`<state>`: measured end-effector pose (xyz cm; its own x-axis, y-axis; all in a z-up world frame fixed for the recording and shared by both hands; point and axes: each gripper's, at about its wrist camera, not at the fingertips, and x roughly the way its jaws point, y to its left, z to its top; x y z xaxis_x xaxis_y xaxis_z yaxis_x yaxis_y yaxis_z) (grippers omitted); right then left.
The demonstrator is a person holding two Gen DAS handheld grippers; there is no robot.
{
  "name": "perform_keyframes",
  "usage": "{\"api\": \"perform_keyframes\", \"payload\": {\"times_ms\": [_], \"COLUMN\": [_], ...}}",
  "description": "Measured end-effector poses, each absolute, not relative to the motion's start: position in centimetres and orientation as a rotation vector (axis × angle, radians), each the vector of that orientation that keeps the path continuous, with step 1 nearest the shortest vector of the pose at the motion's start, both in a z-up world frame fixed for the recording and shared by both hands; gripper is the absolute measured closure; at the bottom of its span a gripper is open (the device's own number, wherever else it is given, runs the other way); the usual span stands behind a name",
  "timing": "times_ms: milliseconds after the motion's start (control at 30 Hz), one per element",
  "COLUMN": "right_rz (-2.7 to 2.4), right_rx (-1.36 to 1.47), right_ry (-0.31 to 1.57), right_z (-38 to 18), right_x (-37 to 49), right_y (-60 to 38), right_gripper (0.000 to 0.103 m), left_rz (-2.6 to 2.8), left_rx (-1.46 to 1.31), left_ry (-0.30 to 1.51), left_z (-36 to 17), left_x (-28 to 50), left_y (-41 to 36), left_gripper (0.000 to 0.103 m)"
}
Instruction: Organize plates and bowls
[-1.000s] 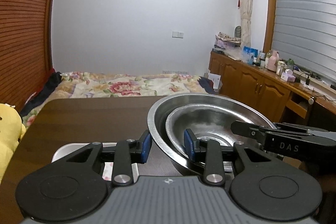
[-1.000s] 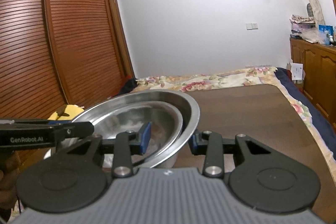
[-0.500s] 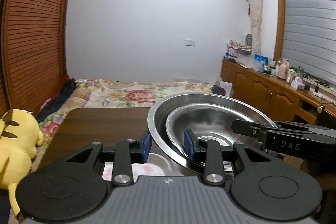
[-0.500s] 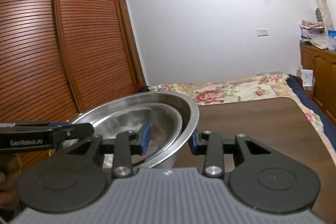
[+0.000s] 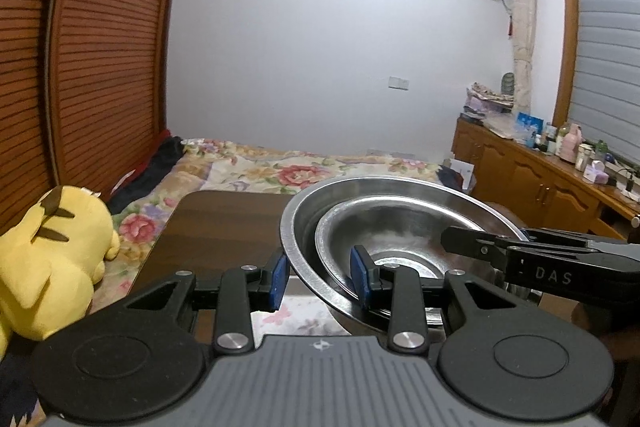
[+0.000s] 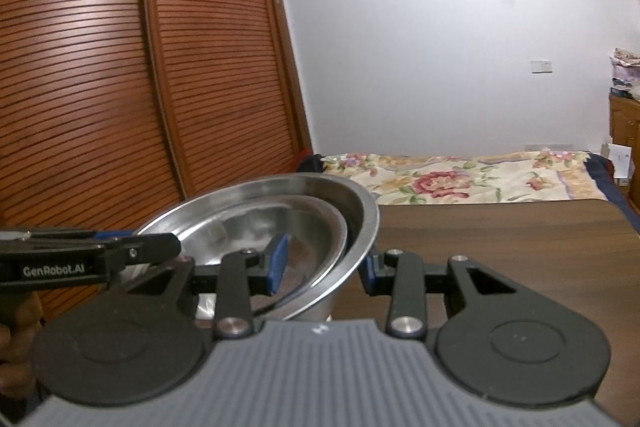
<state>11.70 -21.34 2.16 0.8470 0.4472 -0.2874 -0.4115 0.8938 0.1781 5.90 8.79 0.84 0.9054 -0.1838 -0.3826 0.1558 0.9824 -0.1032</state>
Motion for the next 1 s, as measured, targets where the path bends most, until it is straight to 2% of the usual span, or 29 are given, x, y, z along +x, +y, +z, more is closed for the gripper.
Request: {"api": "perform_keyframes", "payload": {"times_ms": [1000], "right_rz": [0.497], "right_rx": [0.049], "right_ry": [0.476], "right_z": [-2.1], "right_x": [13.5], "right_y": [-16.9], "right_gripper": [0.064], "left_rz": [-0.126], "left_rx": [-0.090], "left_ry": [0.514], "left_z": [-4.1], "left_x": [7.2], "left_y": [11.2], "left_gripper": [0.067]}}
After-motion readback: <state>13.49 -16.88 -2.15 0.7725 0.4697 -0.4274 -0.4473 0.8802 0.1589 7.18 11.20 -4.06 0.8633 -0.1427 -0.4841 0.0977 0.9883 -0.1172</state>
